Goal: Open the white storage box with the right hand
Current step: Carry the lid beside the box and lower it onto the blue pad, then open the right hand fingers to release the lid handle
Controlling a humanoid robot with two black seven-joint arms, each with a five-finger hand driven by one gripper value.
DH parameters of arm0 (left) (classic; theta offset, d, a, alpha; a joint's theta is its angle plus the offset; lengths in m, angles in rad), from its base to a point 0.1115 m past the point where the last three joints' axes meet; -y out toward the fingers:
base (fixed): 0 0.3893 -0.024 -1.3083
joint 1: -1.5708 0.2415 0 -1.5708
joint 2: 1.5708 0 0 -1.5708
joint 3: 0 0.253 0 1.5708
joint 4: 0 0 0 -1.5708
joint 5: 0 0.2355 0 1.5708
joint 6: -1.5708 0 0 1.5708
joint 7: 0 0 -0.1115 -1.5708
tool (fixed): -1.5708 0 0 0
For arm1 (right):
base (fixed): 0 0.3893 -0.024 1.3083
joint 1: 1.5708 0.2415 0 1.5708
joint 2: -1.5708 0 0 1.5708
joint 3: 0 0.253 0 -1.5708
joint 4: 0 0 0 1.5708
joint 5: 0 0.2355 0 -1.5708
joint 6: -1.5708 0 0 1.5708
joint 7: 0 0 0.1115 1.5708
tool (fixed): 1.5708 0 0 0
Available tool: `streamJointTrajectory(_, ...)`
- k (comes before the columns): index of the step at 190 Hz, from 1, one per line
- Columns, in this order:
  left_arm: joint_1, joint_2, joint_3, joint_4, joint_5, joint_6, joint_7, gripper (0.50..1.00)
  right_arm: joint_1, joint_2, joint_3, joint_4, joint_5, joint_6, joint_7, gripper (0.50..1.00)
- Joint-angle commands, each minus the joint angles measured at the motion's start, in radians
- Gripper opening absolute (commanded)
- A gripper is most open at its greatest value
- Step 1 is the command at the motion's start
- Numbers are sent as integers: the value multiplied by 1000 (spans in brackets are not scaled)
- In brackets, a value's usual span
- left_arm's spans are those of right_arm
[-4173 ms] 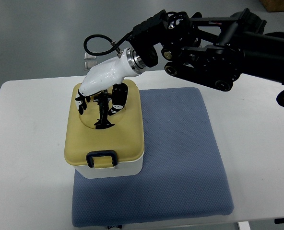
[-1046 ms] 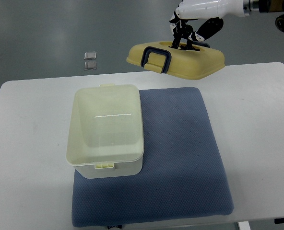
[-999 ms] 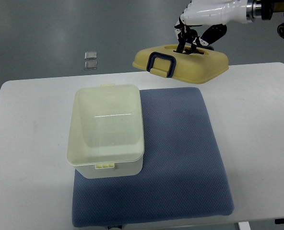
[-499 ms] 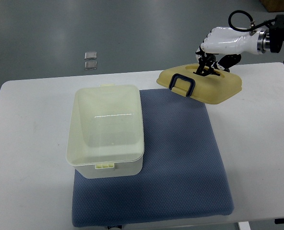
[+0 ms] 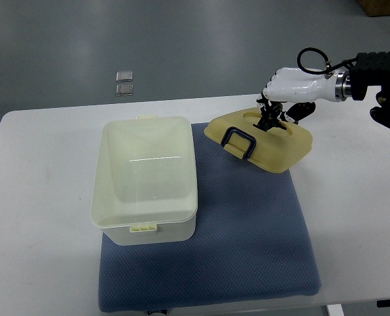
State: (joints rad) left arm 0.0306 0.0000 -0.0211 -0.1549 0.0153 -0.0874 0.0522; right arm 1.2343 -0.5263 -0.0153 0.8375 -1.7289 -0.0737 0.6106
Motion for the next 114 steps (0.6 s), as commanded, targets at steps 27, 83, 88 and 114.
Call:
streamJointTrajectory(27,0,0,1,0,0,0,0,1000,-24,26,3,9,5,0,0,500)
streamJointTrajectory(83,0,0,0,0,0,0,0,1000,-61,46,6,11,14,0,0,735)
streamJointTrajectory(88,0,0,1,0,0,0,0,1000,-62,46,6,11,14,0,0,750)
streamJointTrajectory(114,0,0,0,0,0,0,0,1000,-73,55,6,11,20,0,0,819)
